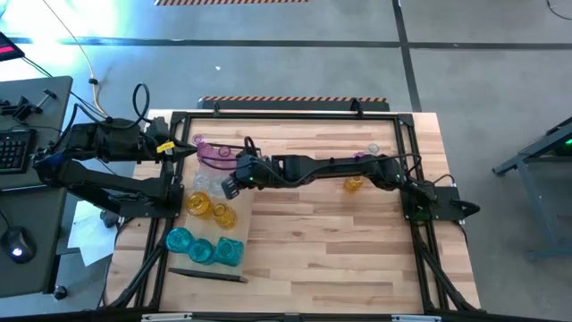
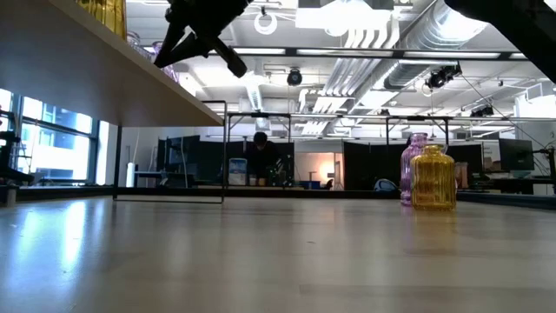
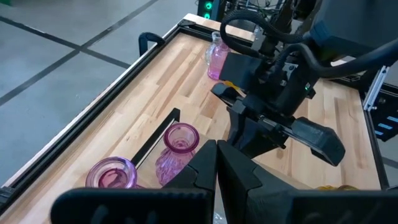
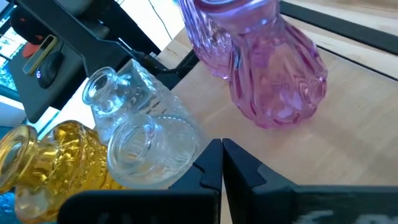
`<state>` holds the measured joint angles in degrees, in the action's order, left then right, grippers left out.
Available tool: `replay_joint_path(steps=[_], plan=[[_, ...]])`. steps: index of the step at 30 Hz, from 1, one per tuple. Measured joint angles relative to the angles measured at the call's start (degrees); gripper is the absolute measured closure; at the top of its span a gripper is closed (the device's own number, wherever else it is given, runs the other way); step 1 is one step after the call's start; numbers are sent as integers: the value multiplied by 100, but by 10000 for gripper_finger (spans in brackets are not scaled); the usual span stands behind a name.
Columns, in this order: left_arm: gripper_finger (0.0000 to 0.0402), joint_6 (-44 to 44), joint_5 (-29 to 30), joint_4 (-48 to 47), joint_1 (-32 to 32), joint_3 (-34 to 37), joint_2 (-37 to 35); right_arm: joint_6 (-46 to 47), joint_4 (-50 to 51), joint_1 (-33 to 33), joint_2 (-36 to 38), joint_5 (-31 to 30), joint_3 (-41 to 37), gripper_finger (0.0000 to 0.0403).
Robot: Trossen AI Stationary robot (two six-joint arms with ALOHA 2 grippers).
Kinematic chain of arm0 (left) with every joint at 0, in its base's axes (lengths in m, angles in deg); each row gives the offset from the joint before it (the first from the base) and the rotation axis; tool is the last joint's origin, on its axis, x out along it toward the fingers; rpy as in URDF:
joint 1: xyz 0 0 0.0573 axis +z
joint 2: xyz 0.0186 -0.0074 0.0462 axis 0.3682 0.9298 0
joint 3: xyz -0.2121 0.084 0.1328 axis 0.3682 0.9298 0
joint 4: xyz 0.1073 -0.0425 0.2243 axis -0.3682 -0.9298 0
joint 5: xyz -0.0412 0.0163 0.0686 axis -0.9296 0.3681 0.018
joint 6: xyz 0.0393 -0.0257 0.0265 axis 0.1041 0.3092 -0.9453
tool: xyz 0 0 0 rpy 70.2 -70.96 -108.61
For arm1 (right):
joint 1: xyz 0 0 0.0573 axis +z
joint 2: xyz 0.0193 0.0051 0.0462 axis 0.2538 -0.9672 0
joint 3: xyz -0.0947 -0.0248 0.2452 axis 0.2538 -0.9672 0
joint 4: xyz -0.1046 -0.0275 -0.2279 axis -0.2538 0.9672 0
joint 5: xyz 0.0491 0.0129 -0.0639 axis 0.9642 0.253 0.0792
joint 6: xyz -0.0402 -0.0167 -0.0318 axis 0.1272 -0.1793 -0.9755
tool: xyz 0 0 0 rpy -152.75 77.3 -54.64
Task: Sort vases onto shelf
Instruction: Put the left transparent flower vase on the shelf
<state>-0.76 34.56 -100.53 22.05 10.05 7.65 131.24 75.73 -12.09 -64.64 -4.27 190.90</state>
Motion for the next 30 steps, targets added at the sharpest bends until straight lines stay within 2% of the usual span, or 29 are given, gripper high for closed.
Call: replay_joint_path(steps=[11,19,30], plan=[[397,-2,0,0,0,0,2,135,413,58,0,25,0,403],[397,-4,2,0,0,0,1,272,415,118,0,261,0,403],[397,-56,2,0,0,0,1,169,234,74,0,267,0,403]])
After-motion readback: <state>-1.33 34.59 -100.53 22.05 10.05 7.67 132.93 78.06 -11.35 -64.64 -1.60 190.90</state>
